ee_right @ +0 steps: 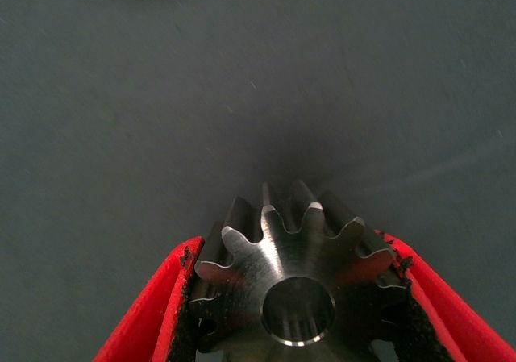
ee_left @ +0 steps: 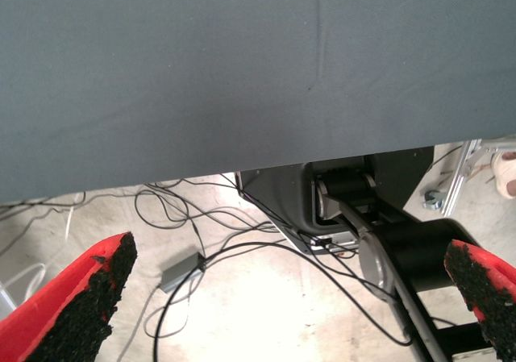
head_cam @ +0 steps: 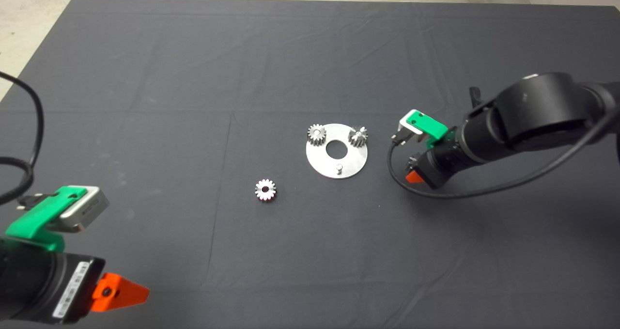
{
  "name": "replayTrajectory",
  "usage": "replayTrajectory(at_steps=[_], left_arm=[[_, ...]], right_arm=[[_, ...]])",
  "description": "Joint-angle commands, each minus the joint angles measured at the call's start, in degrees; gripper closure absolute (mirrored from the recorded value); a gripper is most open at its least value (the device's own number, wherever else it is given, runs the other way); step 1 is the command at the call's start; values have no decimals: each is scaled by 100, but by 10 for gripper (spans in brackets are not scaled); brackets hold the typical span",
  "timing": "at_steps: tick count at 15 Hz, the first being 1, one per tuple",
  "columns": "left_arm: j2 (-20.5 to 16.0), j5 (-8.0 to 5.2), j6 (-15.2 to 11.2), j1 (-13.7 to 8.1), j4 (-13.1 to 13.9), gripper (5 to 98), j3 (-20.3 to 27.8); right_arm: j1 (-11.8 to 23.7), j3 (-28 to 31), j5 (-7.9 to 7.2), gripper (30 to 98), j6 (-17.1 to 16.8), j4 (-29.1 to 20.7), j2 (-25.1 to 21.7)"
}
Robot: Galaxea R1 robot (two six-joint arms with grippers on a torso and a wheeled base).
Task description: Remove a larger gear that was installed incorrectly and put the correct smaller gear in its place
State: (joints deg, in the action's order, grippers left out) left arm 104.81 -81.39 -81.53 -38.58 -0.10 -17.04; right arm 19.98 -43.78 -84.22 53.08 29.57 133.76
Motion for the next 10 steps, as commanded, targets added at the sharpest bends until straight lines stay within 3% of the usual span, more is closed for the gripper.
replayTrajectory(at_steps=[1, 4, 6, 10], left_arm=[[310, 124, 311, 56, -122, 54, -868], [967, 88, 594, 231, -180, 54, -1628], [1289, 71, 612, 350, -386, 54, -1955], [2013, -17, 621, 492, -515, 54, -2605]], right_arm=[[-352, 205, 3, 784, 18, 43, -147], [-603, 205, 3, 784, 27, 434, -152], [-635, 205, 3, 783, 18, 479, -161], [-662, 196, 11, 784, 1, 576, -161]])
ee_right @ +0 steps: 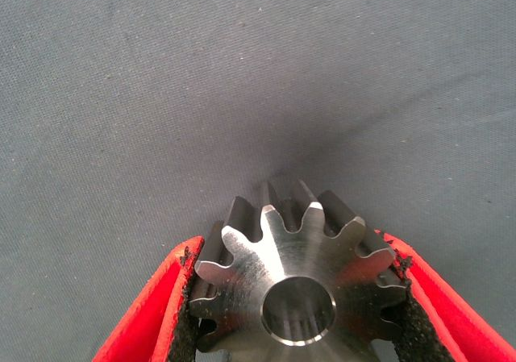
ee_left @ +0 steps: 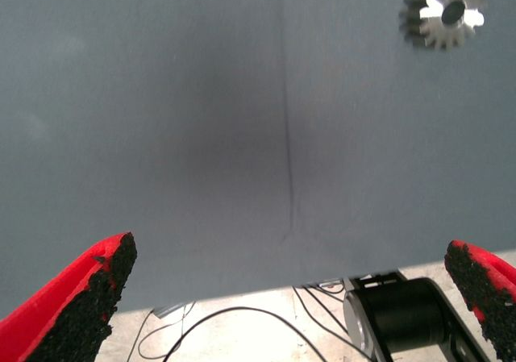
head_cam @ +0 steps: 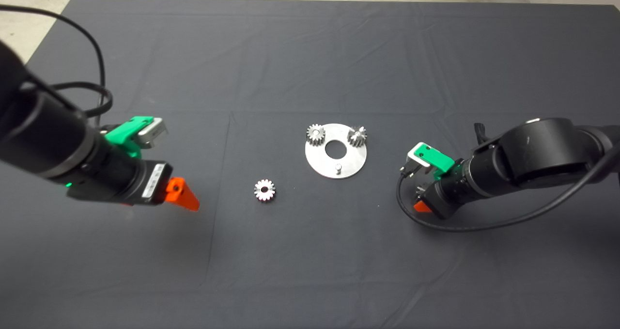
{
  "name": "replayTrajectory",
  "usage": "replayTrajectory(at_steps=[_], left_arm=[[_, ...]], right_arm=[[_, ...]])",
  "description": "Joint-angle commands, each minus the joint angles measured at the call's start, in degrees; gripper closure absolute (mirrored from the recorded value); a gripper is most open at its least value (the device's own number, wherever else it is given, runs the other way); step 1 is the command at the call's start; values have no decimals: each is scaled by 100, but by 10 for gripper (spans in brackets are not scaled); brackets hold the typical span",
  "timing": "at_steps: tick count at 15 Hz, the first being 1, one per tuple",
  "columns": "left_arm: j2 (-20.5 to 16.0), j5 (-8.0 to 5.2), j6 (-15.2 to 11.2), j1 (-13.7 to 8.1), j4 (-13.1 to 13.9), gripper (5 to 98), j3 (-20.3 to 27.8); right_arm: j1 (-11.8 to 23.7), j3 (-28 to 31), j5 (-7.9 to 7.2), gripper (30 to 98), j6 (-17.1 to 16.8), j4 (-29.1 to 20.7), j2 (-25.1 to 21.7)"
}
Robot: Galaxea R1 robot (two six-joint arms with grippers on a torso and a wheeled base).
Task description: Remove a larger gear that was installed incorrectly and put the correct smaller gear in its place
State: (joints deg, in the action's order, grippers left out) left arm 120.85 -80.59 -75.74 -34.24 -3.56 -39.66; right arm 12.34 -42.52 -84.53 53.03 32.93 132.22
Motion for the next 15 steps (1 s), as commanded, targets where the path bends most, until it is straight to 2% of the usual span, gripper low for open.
replayTrajectory(at_steps=[1, 3, 6, 9, 13, 15], left_arm=[[557, -108, 42, 69, -200, 54, -487], [827, -132, 42, 108, -325, 54, -755], [1246, -167, 35, 469, -391, 54, -1304], [1383, -159, -37, 506, -540, 54, -1280], [1578, -150, -37, 523, -540, 54, -1341], [1744, -132, -37, 619, -558, 54, -1341]], right_arm=[[39, 68, 42, 782, -12, 241, -7], [-3, 44, 42, 784, -29, 282, -16], [-38, 79, 42, 783, -12, 408, -152], [-47, 88, 42, 781, -3, 399, -320], [-38, 88, 42, 772, 14, 399, -516], [-38, 88, 51, 754, 23, 399, -543]])
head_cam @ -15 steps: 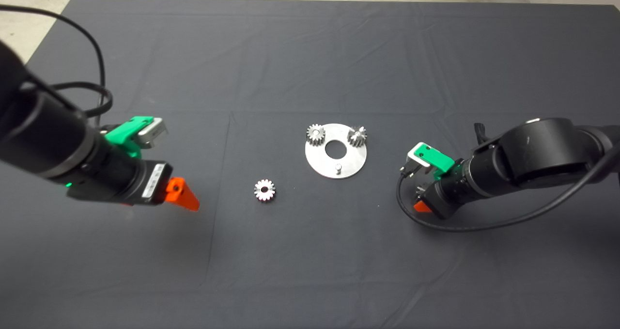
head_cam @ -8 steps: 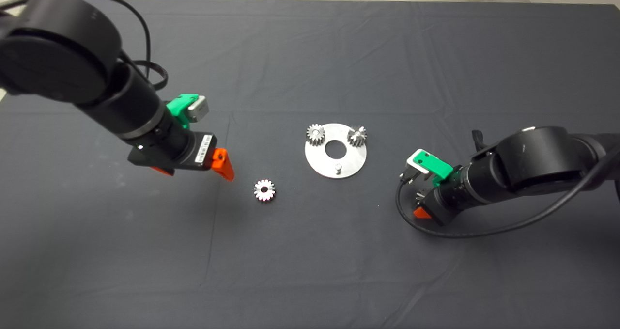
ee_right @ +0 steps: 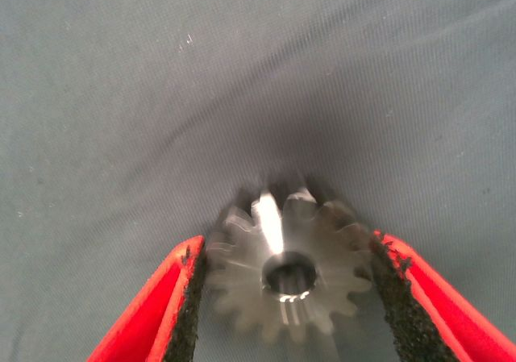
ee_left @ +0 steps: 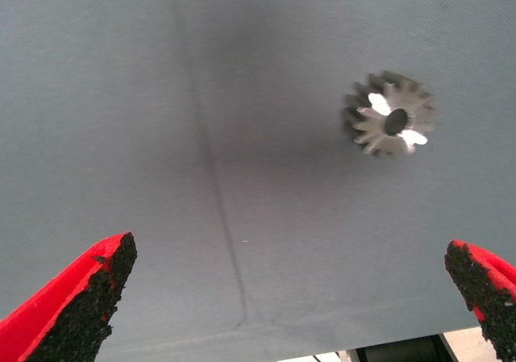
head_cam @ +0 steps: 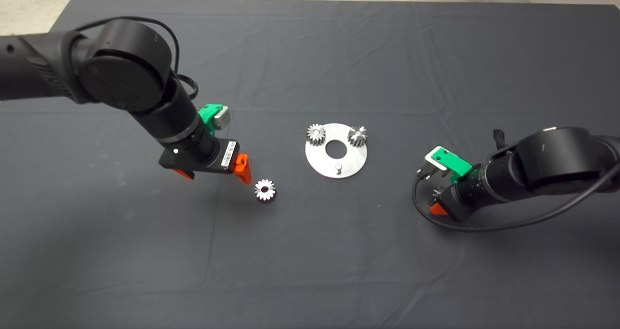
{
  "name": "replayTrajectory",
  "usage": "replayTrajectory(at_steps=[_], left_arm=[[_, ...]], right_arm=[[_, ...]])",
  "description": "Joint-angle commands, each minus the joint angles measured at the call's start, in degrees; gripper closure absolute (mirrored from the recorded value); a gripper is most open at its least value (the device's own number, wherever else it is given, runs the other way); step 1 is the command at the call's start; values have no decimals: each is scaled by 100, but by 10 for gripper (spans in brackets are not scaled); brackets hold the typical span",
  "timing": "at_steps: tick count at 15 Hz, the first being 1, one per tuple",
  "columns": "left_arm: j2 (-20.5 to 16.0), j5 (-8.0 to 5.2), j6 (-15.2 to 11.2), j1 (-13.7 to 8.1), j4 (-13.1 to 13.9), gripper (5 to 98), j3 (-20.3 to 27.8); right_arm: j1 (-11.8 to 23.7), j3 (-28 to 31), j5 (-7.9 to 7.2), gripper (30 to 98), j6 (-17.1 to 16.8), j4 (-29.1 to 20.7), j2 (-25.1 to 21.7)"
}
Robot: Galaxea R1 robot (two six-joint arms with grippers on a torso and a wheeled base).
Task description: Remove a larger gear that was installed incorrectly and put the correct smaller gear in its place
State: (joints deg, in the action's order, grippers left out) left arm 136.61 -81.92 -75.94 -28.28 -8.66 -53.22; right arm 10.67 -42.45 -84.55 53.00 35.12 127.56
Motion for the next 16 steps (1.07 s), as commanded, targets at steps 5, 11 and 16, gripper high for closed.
replayTrajectory(at_steps=[5, 11, 16], left_arm=[[389, -8, -161, 326, -543, 54, 7], [846, -469, -273, 411, -932, 54, -257], [820, -456, -264, 650, -1158, 54, -255]], right_arm=[[164, 258, 44, 703, 34, 168, -115], [1455, 1209, 35, 703, 272, -1076, -1149], [2815, 1696, 42, 703, 887, -3529, -1852]])
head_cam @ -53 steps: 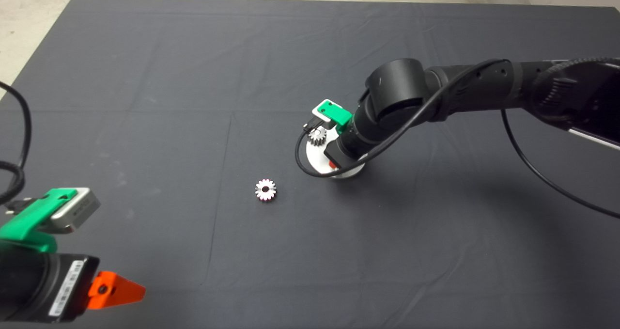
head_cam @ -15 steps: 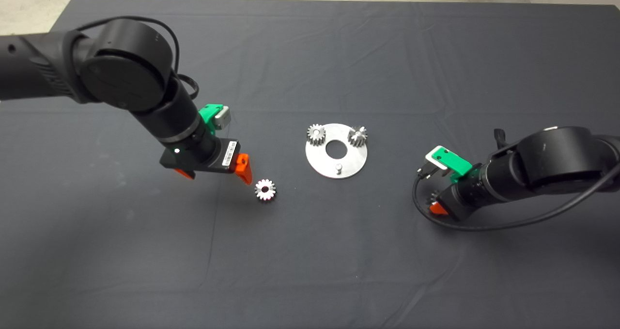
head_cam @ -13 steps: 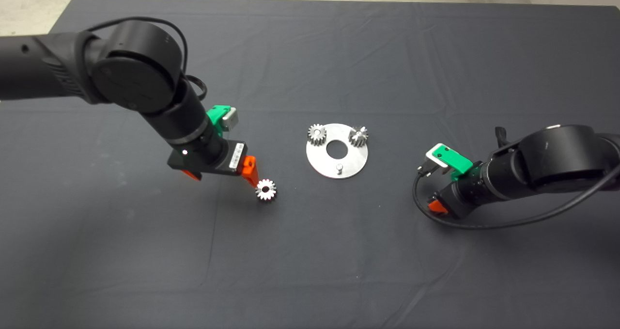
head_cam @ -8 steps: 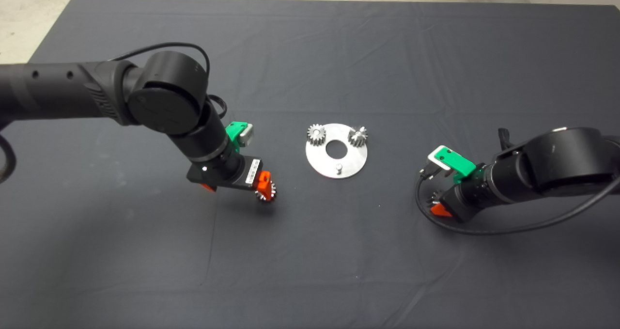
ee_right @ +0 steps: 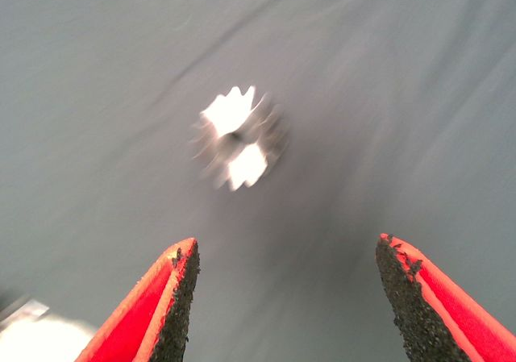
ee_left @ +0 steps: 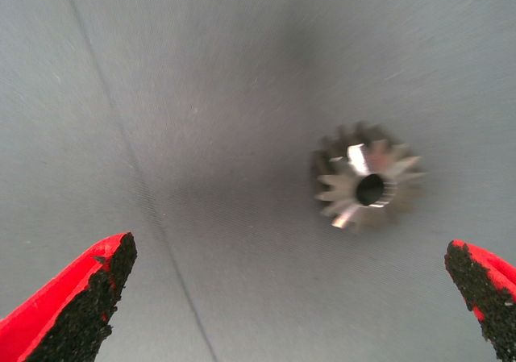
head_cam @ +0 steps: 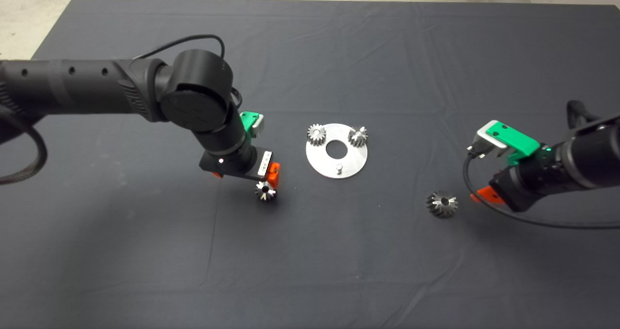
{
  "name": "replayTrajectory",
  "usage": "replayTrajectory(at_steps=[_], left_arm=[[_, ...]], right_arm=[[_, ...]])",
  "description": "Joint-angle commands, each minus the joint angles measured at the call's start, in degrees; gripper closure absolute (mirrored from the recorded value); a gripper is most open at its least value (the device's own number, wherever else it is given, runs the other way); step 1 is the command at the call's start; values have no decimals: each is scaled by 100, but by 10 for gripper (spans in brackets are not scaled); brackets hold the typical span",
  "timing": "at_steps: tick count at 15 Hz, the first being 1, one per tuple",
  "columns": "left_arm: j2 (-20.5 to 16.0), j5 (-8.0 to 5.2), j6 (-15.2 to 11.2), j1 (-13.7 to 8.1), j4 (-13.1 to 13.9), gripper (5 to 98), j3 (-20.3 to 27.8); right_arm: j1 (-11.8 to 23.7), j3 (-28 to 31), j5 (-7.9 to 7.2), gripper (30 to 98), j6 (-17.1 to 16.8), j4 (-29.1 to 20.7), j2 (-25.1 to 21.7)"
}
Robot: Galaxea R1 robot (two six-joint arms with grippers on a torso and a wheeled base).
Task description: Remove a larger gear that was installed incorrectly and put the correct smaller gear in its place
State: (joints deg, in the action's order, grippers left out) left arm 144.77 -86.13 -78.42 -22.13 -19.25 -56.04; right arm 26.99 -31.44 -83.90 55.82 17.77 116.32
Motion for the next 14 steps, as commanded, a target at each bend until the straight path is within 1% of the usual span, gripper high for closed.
replayTrajectory(at_steps=[1, 2, 3, 4, 5, 6, 7, 8, 10, 12, 14], left_arm=[[4, -36, -6, 86, -114, 54, 25], [4, -27, -6, 121, -126, 54, 25], [4, -27, -6, 130, -184, 54, 7], [12, -18, -15, 139, -219, 54, -2], [30, 17, -15, 139, -219, 54, -2], [39, 60, -15, 139, -228, 54, -19], [44, 92, -15, 139, -223, 54, -23], [39, 105, -15, 139, -223, 54, -70], [39, 113, 25, 227, -228, 54, -151], [67, 133, 38, 236, -228, 54, -186], [135, 258, 11, 266, -228, 54, -322]], right_arm=[[1482, 762, -30, 703, 761, -2007, -728], [1736, 861, -22, 687, 831, -2330, -728], [1977, 861, -22, 654, 939, -2559, -746], [2115, 861, -13, 650, 1024, -2603, -754], [2118, 878, -4, 638, 1048, -2612, -766], [2126, 878, -12, 609, 1175, -2612, -790], [2127, 878, -22, 604, 1282, -2612, -794], [2127, 882, -22, 604, 1300, -2612, -790], [2127, 896, -16, 604, 1300, -2612, -789], [2127, 904, -13, 604, 1308, -2621, -781], [2127, 905, -4, 604, 1326, -2621, -772]])
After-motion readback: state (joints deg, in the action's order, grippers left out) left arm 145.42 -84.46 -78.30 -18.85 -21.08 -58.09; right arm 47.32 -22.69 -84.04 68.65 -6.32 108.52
